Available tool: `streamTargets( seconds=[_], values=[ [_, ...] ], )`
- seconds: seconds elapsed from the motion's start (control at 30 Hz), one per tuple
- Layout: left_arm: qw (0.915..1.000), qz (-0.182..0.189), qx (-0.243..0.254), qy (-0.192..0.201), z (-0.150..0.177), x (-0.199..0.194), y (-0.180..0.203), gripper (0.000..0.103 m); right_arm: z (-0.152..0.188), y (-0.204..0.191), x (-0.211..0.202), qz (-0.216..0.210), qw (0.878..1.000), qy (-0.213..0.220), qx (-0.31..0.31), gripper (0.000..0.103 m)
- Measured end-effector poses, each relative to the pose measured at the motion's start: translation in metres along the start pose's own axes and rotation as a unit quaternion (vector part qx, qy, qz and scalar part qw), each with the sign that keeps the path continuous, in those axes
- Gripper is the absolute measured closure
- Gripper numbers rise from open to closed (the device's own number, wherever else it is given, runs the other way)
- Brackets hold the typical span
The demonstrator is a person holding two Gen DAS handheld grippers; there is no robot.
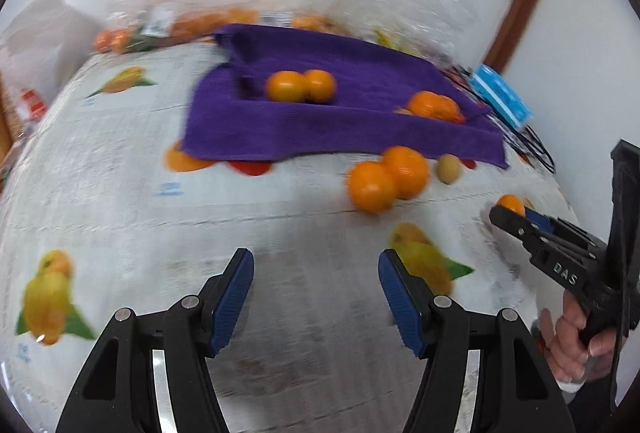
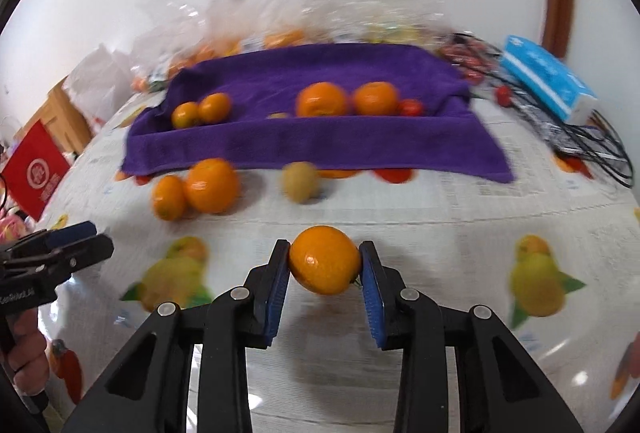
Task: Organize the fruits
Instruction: 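Grasp an orange with the right tool while the left tool grasps another orange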
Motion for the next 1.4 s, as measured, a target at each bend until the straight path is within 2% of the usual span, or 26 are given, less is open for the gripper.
streamTargets(
  seconds=[0.17, 0.27, 0.43, 0.53, 0.57, 0.63, 0.7, 0.73, 0.9, 1.0, 1.13, 1.27, 1.4],
  values=[
    [0.9998, -0.011, 0.012, 0.014, -0.019, 0.009, 0.015, 0.040, -0.003, 0.034, -0.003, 0.027, 0.999, 0.014, 0.010, 0.068],
    [0.9997, -0.008, -0.010, 0.022, -0.031, 0.013, 0.011, 0.042, -0.003, 0.044, -0.002, 0.016, 0.999, 0.008, 0.027, 0.068],
    [0.9996, -0.015, -0.017, 0.018, -0.043, 0.021, 0.012, 0.048, -0.004, 0.046, 0.000, -0.001, 0.999, 0.009, 0.034, 0.068],
    [0.9994, -0.018, -0.022, 0.021, -0.047, 0.025, 0.012, 0.055, -0.005, 0.045, 0.002, -0.012, 0.999, 0.005, 0.040, 0.068],
    [0.9994, -0.017, -0.025, 0.018, -0.047, 0.028, 0.011, 0.062, -0.005, 0.045, 0.003, -0.013, 0.999, 0.001, 0.041, 0.068],
    [0.9992, -0.003, -0.035, 0.017, -0.046, 0.031, 0.009, 0.064, -0.004, 0.044, 0.005, -0.012, 0.999, -0.002, 0.041, 0.068],
    [0.9991, 0.006, -0.035, 0.022, -0.046, 0.030, 0.010, 0.073, -0.004, 0.043, 0.004, -0.017, 0.999, -0.002, 0.041, 0.068],
    [0.9993, 0.004, -0.030, 0.023, -0.046, 0.030, 0.012, 0.074, -0.003, 0.044, 0.003, -0.019, 0.999, -0.002, 0.041, 0.068],
    [0.9998, -0.019, 0.004, 0.011, -0.048, 0.031, 0.022, 0.073, -0.003, 0.044, 0.004, -0.026, 0.999, -0.005, 0.044, 0.068],
    [0.9997, -0.021, -0.001, -0.012, -0.048, 0.039, 0.020, 0.070, -0.004, 0.045, 0.004, -0.032, 0.998, -0.006, 0.049, 0.068],
    [0.9998, -0.015, -0.015, -0.005, -0.044, 0.038, 0.013, 0.071, -0.004, 0.047, 0.003, -0.034, 0.998, -0.005, 0.054, 0.068],
    [0.9995, -0.024, -0.019, -0.005, -0.039, 0.032, 0.005, 0.071, -0.004, 0.048, 0.003, -0.035, 0.998, -0.006, 0.058, 0.068],
    [0.9985, -0.053, -0.002, -0.012, -0.040, 0.036, 0.007, 0.071, -0.004, 0.047, 0.004, -0.037, 0.998, -0.008, 0.057, 0.068]
  ],
)
Point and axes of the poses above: each gripper's, at about its wrist camera, not at the fingertips, and x roughly the way its jaws point, y to its right, z to its underside, the point moved 4 cm from there along x, roughly the way its jaws point, and after that the axes turned 13 degrees about x, right-handed, at the moved point
